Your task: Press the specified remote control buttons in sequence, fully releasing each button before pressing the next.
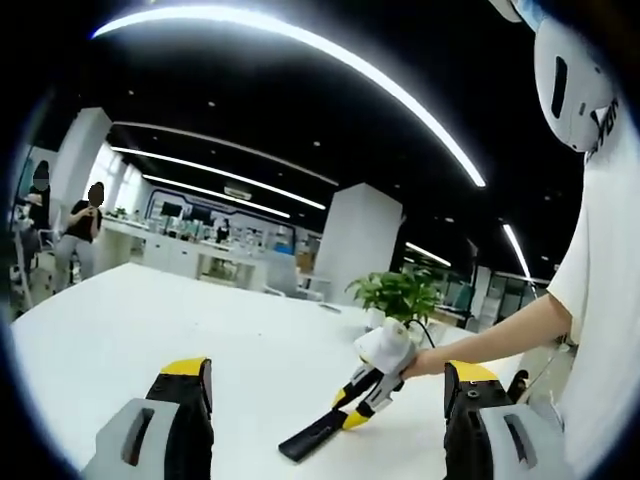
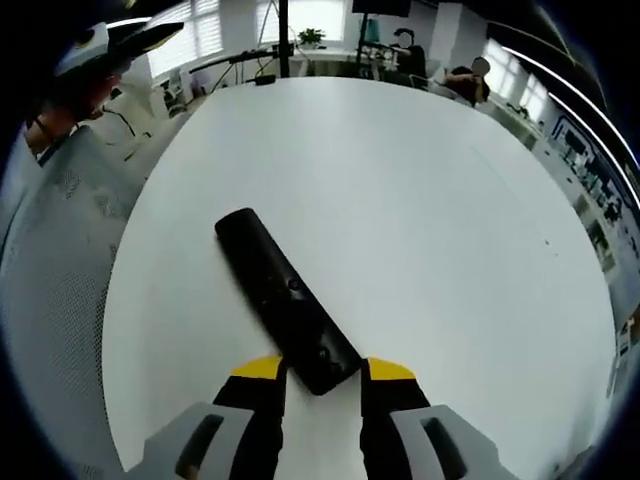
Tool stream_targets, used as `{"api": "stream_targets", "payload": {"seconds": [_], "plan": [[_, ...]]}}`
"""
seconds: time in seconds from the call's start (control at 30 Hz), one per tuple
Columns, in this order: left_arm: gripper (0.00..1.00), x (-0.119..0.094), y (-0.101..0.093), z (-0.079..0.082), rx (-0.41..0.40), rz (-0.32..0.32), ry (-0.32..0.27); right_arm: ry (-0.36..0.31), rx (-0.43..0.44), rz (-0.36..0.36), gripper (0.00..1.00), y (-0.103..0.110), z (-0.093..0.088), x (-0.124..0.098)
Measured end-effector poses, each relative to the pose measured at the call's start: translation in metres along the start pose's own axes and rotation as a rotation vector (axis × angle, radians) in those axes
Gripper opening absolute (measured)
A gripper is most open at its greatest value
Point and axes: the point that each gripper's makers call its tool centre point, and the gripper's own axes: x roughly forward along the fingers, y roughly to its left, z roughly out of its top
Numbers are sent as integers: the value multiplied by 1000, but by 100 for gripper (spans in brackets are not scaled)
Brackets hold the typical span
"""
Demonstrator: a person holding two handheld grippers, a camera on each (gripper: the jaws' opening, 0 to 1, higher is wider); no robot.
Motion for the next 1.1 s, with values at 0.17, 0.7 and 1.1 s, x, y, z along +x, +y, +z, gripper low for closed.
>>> {"api": "stream_targets", "payload": {"seconds": [0.17,0.7,1.1], "plan": [[99,-1,2,-1,0,4,4,-1,52,-42,8,-13,-4,-3],[99,1,4,-3,11,-2,22,-113,-159,58,38,14,37,10],[99,1,7,-5,-1,22,23,-83,-165,15,21,-9,36,13]]}}
